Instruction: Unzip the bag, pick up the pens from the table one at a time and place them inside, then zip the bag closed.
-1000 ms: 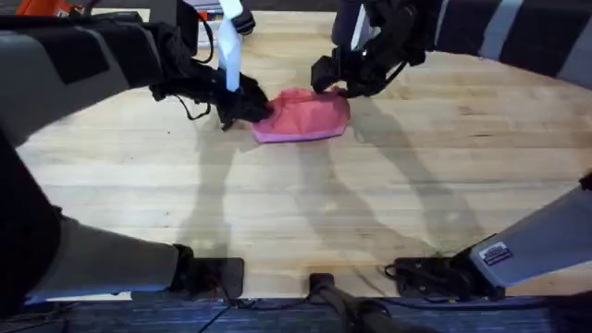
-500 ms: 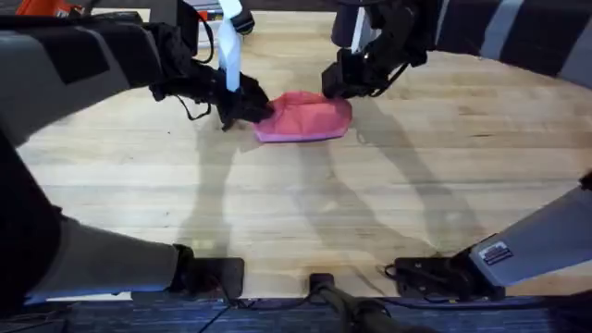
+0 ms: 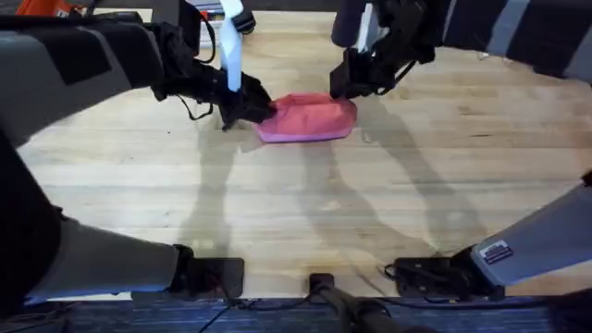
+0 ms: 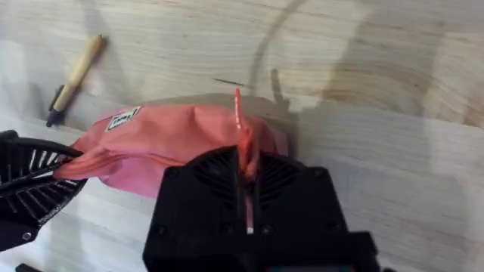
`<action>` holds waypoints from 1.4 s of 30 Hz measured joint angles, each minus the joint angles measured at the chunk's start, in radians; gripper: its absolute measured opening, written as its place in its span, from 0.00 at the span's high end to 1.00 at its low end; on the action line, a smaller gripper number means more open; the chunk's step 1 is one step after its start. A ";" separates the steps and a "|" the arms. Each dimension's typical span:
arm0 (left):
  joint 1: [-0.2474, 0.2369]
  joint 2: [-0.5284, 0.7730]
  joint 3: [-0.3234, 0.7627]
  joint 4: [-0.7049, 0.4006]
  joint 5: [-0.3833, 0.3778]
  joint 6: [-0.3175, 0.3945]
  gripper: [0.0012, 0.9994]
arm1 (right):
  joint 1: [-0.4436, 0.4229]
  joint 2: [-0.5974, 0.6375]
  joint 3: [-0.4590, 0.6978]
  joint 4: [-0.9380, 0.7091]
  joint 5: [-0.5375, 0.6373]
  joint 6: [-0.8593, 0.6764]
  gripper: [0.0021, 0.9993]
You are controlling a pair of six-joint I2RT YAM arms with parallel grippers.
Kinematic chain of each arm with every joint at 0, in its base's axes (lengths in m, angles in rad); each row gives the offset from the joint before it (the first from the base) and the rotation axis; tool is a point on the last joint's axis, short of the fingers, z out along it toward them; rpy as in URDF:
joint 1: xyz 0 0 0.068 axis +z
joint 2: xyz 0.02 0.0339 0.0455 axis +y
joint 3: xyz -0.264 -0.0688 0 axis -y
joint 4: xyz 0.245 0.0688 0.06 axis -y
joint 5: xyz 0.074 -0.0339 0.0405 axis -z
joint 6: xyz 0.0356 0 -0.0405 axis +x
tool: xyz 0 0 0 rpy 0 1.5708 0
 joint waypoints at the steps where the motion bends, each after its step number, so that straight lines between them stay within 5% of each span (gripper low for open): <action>1: -0.001 0.000 0.000 0.000 0.000 0.000 0.96 | 0.000 0.000 0.003 -0.001 0.000 -0.002 0.96; 30: -0.006 0.000 0.000 0.004 0.026 0.000 0.96 | 0.008 -0.089 0.149 -0.029 0.020 -0.025 0.97; 42: -0.001 0.000 0.000 -0.015 -0.018 0.000 0.96 | 0.100 -0.100 0.155 0.026 0.053 -0.025 0.97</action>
